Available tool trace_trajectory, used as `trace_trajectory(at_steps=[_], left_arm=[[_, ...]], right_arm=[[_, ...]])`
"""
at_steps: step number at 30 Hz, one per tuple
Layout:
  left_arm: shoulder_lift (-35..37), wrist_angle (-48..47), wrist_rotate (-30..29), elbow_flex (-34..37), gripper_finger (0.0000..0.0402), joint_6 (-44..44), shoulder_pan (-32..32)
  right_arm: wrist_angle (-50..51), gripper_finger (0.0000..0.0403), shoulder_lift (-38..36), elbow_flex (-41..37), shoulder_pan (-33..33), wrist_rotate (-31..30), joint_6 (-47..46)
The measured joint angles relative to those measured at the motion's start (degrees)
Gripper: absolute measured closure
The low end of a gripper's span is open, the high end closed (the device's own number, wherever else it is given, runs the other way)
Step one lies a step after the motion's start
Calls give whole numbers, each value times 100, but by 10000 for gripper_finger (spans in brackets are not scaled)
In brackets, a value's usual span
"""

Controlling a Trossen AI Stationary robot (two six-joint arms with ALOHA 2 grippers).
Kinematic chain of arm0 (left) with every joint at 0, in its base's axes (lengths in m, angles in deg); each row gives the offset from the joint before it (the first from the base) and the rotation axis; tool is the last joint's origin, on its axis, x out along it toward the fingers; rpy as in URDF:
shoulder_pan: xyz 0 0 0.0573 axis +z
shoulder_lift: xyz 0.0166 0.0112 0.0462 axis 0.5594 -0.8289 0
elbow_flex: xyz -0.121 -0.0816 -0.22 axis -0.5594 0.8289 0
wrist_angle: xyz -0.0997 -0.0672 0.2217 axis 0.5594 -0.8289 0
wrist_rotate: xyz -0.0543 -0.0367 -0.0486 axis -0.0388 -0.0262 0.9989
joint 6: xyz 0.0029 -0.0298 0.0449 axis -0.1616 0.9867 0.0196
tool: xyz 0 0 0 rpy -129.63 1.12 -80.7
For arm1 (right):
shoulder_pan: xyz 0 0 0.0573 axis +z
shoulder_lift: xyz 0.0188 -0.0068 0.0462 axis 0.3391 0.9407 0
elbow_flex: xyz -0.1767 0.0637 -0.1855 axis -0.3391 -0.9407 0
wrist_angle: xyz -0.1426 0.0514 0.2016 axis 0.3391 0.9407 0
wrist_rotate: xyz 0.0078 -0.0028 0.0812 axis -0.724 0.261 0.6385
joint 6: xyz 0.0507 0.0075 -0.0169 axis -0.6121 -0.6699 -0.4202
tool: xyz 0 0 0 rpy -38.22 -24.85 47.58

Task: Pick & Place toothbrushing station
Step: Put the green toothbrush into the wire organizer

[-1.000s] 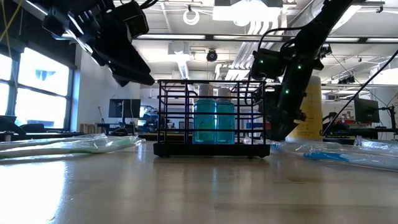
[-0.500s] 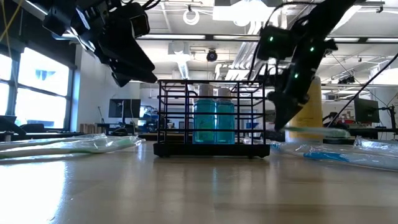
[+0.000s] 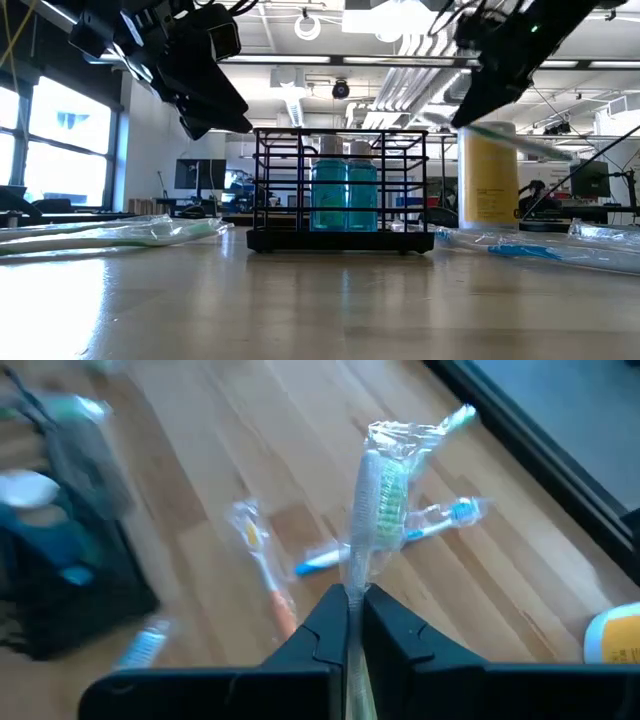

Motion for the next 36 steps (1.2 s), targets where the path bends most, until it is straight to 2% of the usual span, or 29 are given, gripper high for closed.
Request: trace_trajectory(at_steps=[5,8,12,18,21,26,31,36], left_arm=[[0,45,-52,0,254,2,0],[0,32,-59,-4,254,1,0],[0,35,-59,-4,254,2,0],[0,48,-66,-4,254,-1,0],[0,66,-68,-4,254,-78,-2],[0,103,-78,-4,254,-149,-2],[0,351,-81,-4,254,-309,-11],[0,503,-79,-4,254,-508,-13]], right_arm=[[401,395,-428,4,766,-679,-584],[281,393,-469,4,1213,-997,-756],[-466,394,-332,9,1739,-1381,-565],[-2078,393,155,9,2132,-1882,381],[-3124,395,547,9,2183,-1787,1169],[-4742,393,1133,9,2170,-1094,2362],[-5355,395,1461,2,2022,-710,2860],[-5903,394,1461,-45,1742,358,3008]])
